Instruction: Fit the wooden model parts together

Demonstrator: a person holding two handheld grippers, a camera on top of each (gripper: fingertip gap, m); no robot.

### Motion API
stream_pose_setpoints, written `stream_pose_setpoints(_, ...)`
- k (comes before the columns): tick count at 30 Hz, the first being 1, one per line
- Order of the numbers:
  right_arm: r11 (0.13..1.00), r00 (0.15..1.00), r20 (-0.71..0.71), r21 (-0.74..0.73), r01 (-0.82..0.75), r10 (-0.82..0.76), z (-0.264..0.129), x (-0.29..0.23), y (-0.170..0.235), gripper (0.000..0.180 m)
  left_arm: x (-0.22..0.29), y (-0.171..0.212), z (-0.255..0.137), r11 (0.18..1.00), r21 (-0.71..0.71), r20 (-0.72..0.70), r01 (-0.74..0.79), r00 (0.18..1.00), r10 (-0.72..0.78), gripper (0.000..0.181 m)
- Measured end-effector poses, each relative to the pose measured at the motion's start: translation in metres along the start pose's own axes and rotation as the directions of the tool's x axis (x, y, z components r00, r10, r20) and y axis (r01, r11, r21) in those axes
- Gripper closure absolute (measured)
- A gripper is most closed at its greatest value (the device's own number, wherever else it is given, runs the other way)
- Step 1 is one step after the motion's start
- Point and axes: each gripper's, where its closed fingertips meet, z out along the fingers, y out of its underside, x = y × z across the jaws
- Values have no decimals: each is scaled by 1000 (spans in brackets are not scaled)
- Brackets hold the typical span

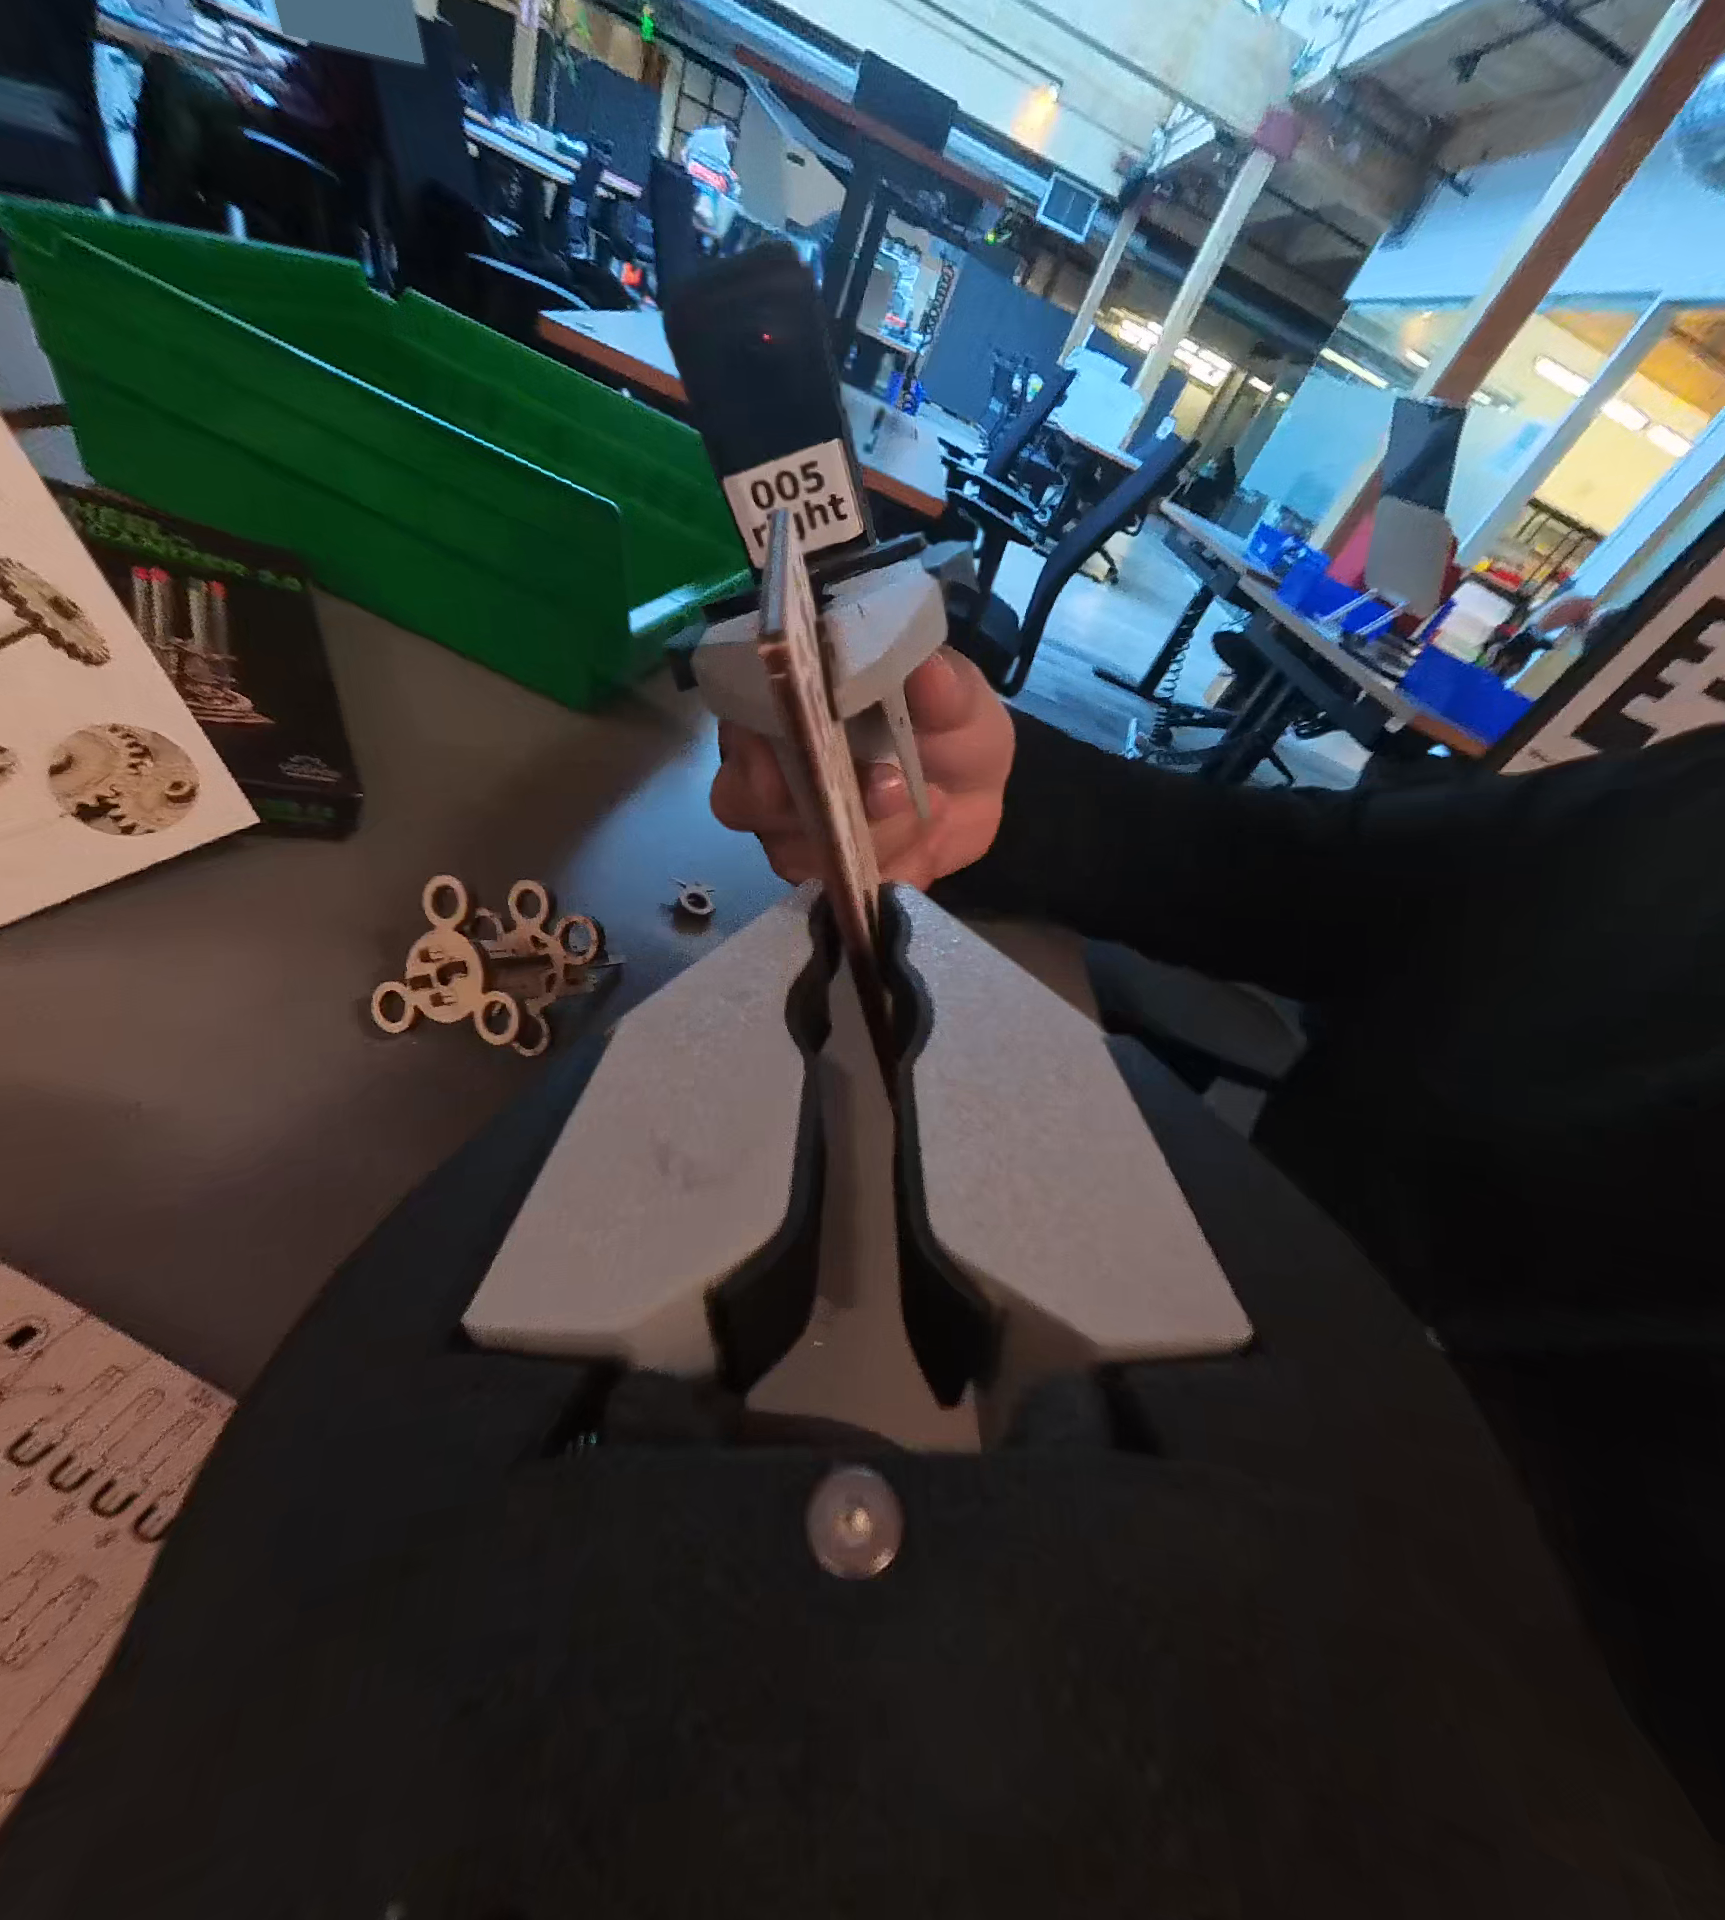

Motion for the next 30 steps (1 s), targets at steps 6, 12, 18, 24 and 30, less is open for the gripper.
stream_pose_setpoints(6, 996, 999, -20, -83, 44, -46, 3, 1, 14, 179, -2, 12, -5, 1000, -13, 8, 16, 1000, -16, 179)
stream_pose_setpoints(12, 909, 936, -153, -332, 253, -316, -10, -7, 12, 129, -6, 21, 1, 997, -68, 30, 46, 999, -44, 180)
stream_pose_setpoints(18, 736, 831, -145, -561, 378, -537, 5, -1, 23, 143, 4, 28, 12, 992, -113, -11, 52, 998, -54, 180)
stream_pose_setpoints(24, 705, 845, -129, -624, 337, -518, 8, 8, 23, 167, 1, 23, 12, 996, -89, 24, 12, 1000, -10, 180)
stream_pose_setpoints(30, 729, 868, -120, -605, 320, -481, 3, 6, 19, 170, -2, 19, 12, 998, -64, 43, 27, 999, -24, 180)
